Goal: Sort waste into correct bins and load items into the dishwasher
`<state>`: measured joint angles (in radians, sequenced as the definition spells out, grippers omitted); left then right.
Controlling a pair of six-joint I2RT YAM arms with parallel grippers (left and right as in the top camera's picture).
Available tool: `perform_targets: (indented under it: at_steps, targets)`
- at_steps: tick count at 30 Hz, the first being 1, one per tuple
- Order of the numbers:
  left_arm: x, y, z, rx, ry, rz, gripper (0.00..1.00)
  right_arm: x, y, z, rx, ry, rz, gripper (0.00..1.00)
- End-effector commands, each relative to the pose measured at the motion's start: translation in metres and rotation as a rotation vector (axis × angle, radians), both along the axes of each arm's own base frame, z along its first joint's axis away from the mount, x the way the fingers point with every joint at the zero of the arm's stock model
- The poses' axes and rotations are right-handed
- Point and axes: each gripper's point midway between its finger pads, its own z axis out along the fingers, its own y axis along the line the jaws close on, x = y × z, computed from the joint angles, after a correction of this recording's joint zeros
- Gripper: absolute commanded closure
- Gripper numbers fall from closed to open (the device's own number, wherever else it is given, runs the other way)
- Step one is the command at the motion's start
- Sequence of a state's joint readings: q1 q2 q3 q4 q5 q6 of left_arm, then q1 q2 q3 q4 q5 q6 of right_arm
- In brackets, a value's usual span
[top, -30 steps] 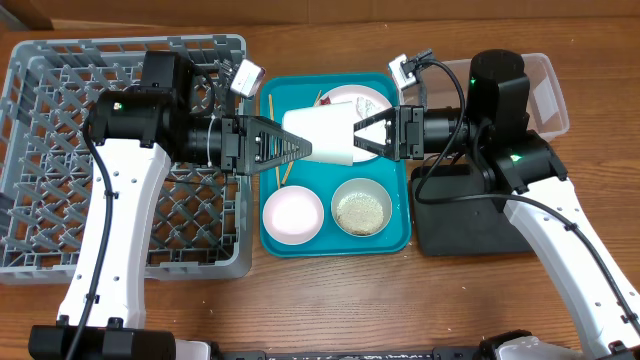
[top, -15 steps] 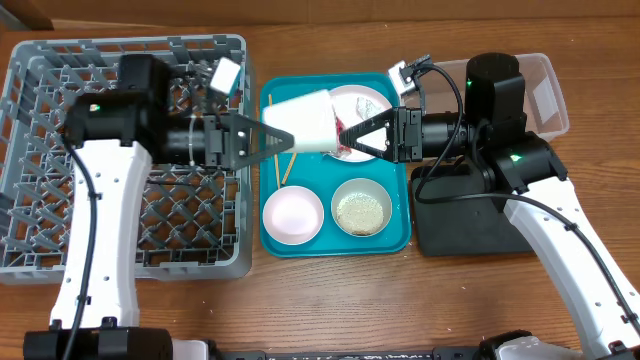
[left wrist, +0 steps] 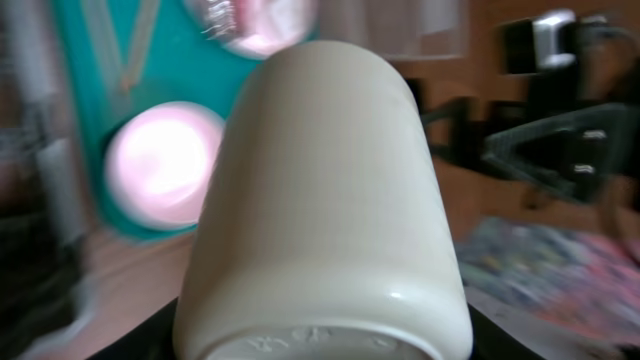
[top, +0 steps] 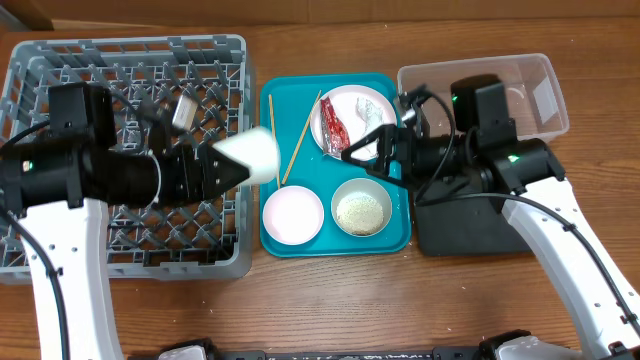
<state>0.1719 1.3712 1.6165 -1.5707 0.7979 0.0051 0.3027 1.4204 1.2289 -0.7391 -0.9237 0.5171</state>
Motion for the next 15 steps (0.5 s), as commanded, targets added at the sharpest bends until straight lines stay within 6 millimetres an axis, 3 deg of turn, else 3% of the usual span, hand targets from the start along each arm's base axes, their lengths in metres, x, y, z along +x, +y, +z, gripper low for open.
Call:
perform_targets:
  at_steps: [1,2,7,15]
  targets:
    - [-0.018,0.074,-0.036,0.424,0.188,0.307,0.46,0.013,-0.016,-0.026,-0.214,-0.042,-0.112,0.02]
    - [-0.024,0.088,-0.041,0.501,0.232,0.368,0.47,0.011,-0.018,-0.033,-0.255,-0.037,-0.119,0.02]
    - [-0.042,0.122,-0.055,0.677,0.342,0.505,0.47,0.003,-0.02,-0.045,-0.334,-0.029,-0.115,0.02]
    - [-0.054,0.125,-0.121,0.711,0.493,0.491,0.46,0.0,-0.019,-0.048,-0.352,-0.029,-0.109,0.02]
